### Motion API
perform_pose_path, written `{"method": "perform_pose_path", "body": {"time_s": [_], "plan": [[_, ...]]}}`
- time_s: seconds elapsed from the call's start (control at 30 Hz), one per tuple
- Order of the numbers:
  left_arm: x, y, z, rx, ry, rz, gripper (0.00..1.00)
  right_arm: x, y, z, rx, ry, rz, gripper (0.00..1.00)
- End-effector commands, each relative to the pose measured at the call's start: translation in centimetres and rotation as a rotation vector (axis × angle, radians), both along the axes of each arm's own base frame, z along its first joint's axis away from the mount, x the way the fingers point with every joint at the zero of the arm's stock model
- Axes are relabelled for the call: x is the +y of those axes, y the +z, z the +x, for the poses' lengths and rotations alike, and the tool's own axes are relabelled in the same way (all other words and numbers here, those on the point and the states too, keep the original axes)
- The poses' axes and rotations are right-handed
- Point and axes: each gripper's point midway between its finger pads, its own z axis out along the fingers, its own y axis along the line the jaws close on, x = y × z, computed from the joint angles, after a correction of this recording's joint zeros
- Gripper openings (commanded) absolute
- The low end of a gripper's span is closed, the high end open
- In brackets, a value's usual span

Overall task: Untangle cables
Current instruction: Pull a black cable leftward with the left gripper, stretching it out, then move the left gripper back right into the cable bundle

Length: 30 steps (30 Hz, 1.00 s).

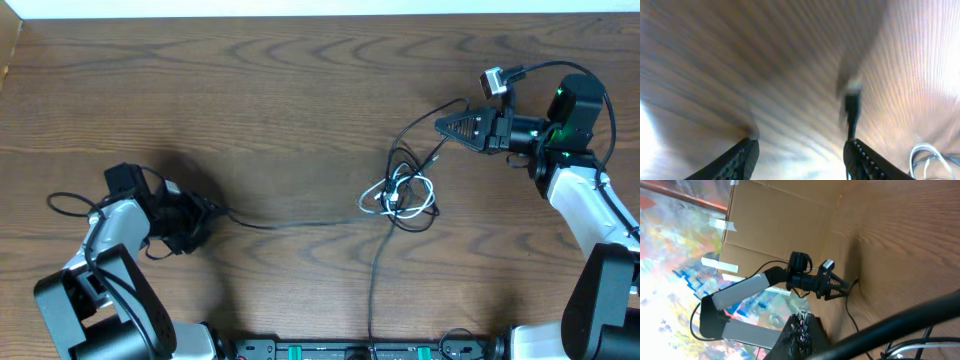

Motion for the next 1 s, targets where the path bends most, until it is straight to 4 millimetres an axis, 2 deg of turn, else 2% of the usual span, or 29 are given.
{"method": "perform_pose_path", "body": {"time_s": [0.0, 0.1, 0.13, 0.17, 0.23, 0.3, 0.37, 0.5, 0.6, 0.73, 0.83, 0.9, 0.97], "plan": [[-2.6, 2.1, 1.0, -0.11, -0.192, -0.017, 0.6, -0.2, 1.3, -0.1, -0.061, 0.008, -0.004, 0.01], [-5.1, 4.1, 1.7, -0.209, -0.372, 0.022, 0.6, -0.2, 1.3, -0.1, -0.061, 0.008, -0.004, 0.01], [-7.3, 5.5, 2.1, -0.276, -0.479, 0.041, 0.61, -0.2, 1.3, -0.1, -0.062, 0.008, -0.004, 0.01], [-8.5, 6.2, 2.2, -0.309, -0.533, 0.048, 0.63, -0.2, 1.3, -0.1, -0.061, 0.007, -0.004, 0.01], [-10.7, 7.4, 2.3, -0.362, -0.616, 0.064, 0.7, -0.2, 1.3, -0.1, -0.061, 0.007, -0.004, 0.01], [-13.0, 8.5, 2.2, -0.416, -0.692, 0.064, 0.82, -0.2, 1.3, -0.1, -0.059, 0.007, -0.003, 0.01], [-15.0, 9.1, 1.9, -0.438, -0.727, 0.049, 0.84, -0.2, 1.3, -0.1, -0.059, 0.008, -0.003, 0.01], [-19.3, 9.1, 0.1, -0.445, -0.847, 0.011, 0.84, -0.2, 1.3, -0.1, -0.058, 0.008, -0.003, 0.01], [-21.3, 8.8, -0.7, -0.461, -0.92, 0.012, 0.84, -0.2, 1.3, -0.1, -0.059, 0.008, -0.003, 0.01], [-22.3, 7.7, -0.3, -0.43, -0.881, 0.097, 0.8, -0.2, 1.3, -0.2, -0.058, 0.008, -0.003, 0.01], [-24.2, 7.7, -0.2, -0.464, -0.896, 0.081, 0.77, -0.2, 1.3, -0.2, -0.054, 0.008, -0.002, 0.01], [-25.1, 7.4, 0.1, -0.463, -0.872, 0.086, 0.69, -0.2, 1.2, -0.2, -0.042, 0.008, 0.0, 0.01], [-25.5, 6.7, 0.2, -0.436, -0.839, 0.105, 0.67, -0.2, 1.1, -0.2, -0.037, 0.008, 0.0, 0.01]]}}
